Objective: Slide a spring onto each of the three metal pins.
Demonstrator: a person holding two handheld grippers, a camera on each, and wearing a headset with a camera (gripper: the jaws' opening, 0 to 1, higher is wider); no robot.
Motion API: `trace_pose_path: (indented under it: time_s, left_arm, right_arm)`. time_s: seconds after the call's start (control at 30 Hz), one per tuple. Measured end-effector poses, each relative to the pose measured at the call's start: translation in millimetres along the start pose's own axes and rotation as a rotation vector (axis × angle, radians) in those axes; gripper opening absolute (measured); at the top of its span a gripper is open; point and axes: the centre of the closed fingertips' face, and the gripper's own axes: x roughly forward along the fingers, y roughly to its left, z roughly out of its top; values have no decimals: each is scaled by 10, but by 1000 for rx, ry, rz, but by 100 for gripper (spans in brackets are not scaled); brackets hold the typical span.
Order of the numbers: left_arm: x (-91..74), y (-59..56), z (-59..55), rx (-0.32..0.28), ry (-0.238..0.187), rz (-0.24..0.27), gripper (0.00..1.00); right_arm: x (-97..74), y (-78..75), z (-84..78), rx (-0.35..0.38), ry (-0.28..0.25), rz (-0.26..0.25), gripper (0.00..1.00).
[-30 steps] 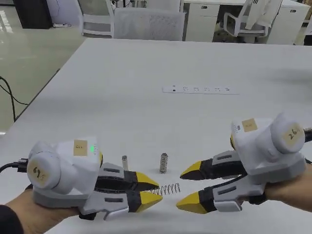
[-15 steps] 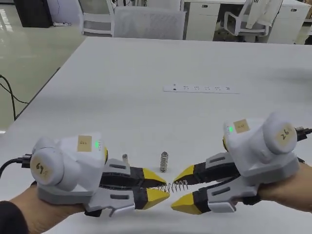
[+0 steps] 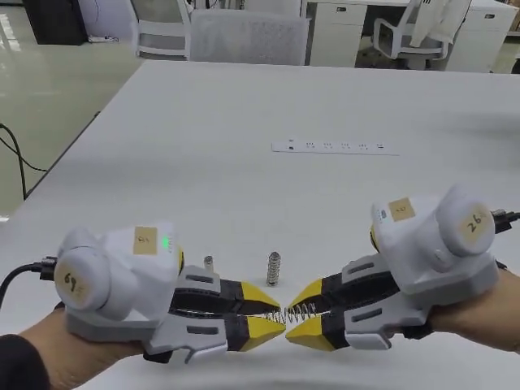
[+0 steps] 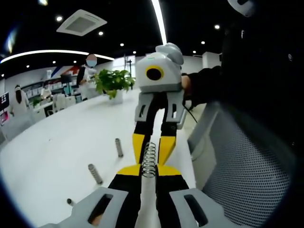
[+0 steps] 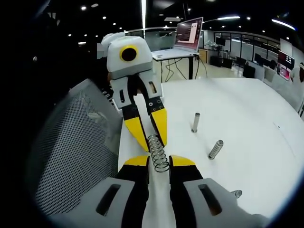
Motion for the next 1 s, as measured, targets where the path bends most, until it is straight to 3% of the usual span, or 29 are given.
trace_pose_path:
  time_s: [0.4,0.63,1.0]
  left_arm:
    - [-3,1,-6,2,2,-4,2]
    - [11,-27,15,11,-5,-17,2]
    - [26,-47,3,68,9,-16,3]
  right_arm:
    - [-23,27,51,8,2,23,9]
    - [-62,62,71,-2,27,61,8]
    - [-68,93,93,-19,62,79,8]
